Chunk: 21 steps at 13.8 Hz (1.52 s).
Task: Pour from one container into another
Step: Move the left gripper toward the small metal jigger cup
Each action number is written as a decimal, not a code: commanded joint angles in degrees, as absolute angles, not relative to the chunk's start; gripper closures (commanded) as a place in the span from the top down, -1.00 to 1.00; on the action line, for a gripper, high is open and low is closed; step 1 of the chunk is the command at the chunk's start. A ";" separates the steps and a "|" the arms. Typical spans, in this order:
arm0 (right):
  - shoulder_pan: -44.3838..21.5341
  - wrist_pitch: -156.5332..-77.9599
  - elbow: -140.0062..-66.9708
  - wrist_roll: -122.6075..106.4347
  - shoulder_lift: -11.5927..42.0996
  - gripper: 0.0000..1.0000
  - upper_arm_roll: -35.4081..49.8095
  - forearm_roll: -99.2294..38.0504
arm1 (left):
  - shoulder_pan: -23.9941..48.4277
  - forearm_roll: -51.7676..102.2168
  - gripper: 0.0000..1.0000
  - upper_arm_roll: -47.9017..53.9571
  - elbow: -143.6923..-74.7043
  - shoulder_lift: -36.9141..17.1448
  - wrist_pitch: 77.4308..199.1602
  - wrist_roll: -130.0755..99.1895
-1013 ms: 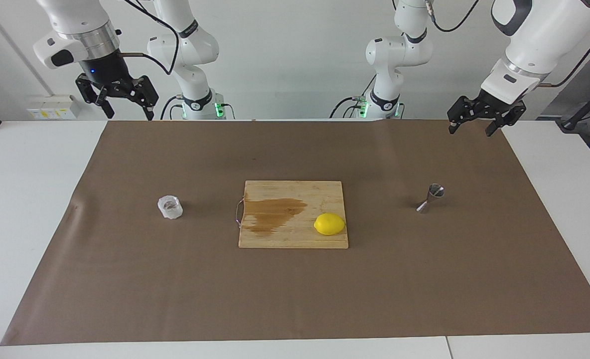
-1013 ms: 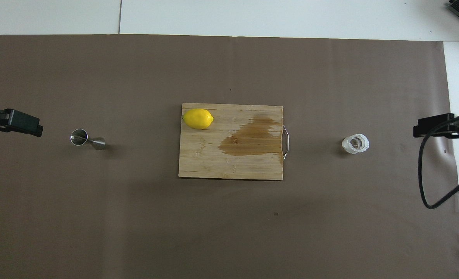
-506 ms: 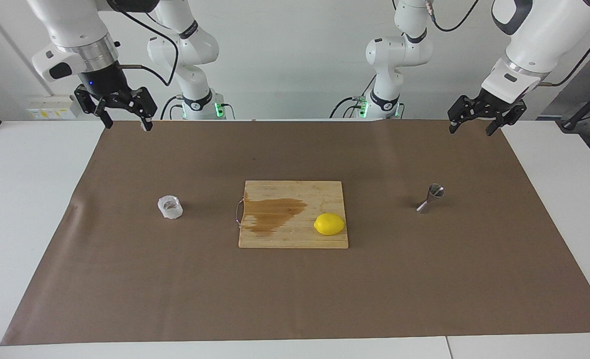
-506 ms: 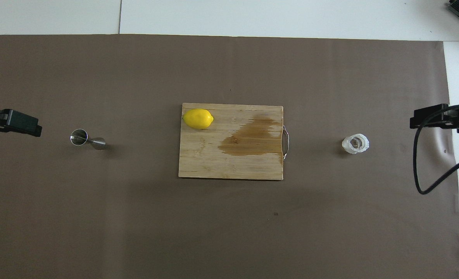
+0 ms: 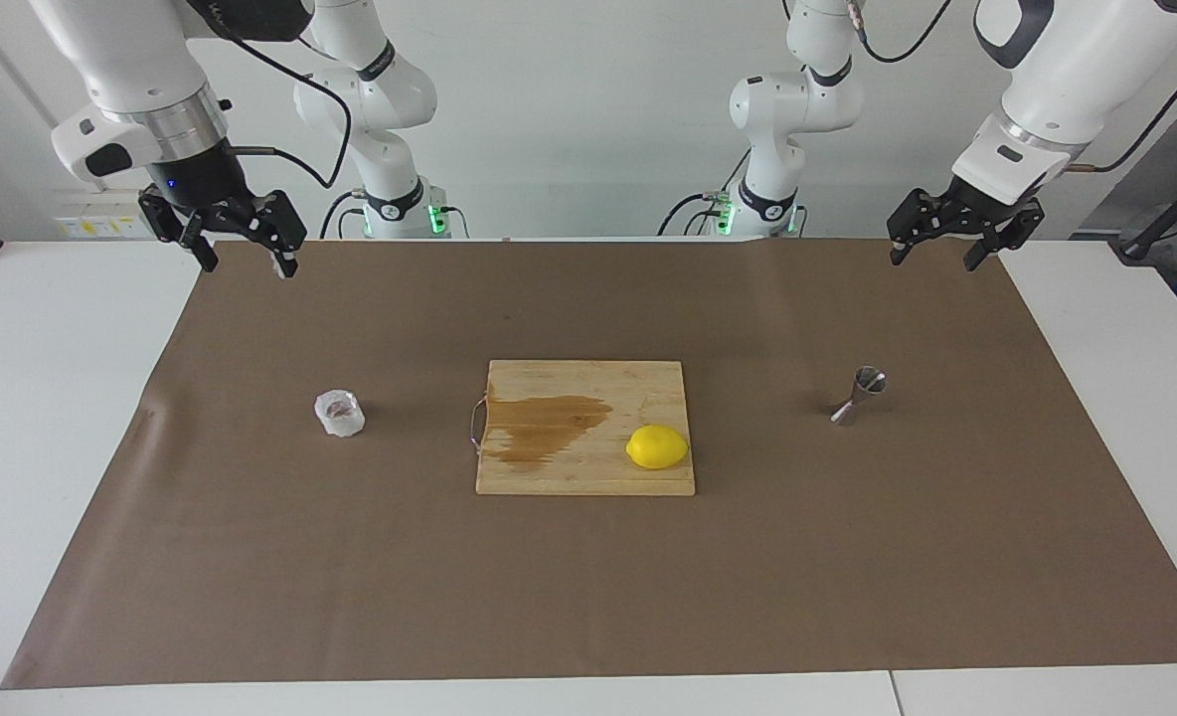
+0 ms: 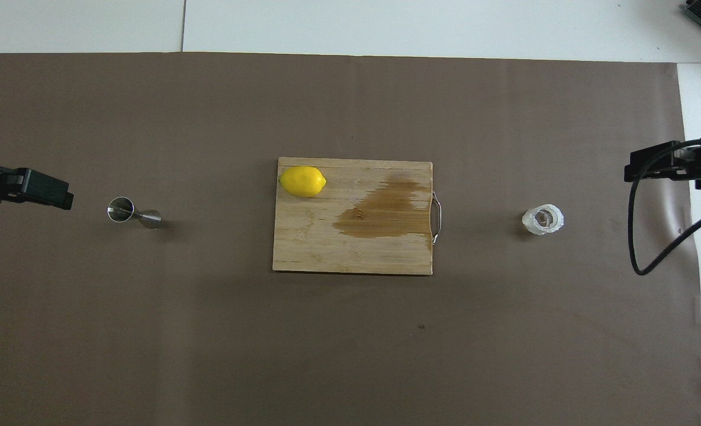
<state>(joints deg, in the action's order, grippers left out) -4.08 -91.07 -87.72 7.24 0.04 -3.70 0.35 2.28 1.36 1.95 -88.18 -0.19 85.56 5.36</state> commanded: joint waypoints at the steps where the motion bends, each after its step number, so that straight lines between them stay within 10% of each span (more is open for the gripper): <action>1: -3.51 -90.53 -86.40 6.42 0.62 1.00 -3.60 -1.05 | 3.25 0.35 1.00 1.49 -89.38 1.14 85.08 5.10; 14: 0.34 -90.88 -86.92 8.09 0.00 1.00 -0.37 -0.09 | -0.17 1.40 1.00 0.70 -97.02 5.01 87.10 -4.29; 21: 2.11 -91.23 -87.36 8.26 0.44 1.00 2.20 -0.18 | -4.48 11.33 1.00 0.62 -97.73 -2.63 87.27 -7.12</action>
<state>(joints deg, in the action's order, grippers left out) 1.40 -91.14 -87.38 7.57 0.17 1.47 0.35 -3.72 9.65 0.23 -97.43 -0.20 86.03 -6.00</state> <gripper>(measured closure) 0.000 0.000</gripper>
